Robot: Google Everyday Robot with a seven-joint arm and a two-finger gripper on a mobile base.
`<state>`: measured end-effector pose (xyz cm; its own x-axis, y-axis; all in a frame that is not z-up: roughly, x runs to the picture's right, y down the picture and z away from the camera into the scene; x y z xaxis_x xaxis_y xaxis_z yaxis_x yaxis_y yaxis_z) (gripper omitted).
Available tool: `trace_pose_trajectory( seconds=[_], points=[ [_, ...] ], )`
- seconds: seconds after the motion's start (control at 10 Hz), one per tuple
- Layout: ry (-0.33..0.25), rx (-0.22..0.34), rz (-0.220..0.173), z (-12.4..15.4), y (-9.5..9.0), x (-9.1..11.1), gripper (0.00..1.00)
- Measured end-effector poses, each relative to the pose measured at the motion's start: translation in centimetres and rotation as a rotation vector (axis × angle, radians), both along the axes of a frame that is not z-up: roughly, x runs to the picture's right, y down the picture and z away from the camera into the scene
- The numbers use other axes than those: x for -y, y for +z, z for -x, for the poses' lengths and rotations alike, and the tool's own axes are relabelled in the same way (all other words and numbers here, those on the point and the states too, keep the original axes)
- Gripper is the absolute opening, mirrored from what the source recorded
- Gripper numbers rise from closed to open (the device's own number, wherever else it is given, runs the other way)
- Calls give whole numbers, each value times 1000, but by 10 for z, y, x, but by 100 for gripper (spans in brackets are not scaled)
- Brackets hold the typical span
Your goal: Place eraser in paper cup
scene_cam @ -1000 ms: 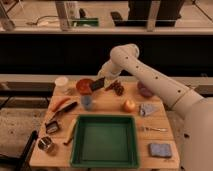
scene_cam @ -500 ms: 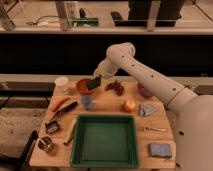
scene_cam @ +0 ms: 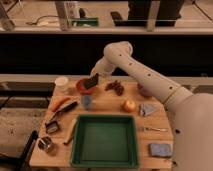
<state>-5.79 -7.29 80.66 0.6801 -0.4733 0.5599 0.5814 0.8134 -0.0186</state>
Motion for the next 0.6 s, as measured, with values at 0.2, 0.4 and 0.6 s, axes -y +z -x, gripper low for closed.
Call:
trace_pose_trajectory(
  seconds=[0.2, 0.4, 0.6],
  points=[
    [1, 14, -5, 3, 3, 2, 0],
    [3, 43, -8, 6, 9, 6, 0],
    [-5, 77, -13, 25, 14, 10, 0]
  ],
)
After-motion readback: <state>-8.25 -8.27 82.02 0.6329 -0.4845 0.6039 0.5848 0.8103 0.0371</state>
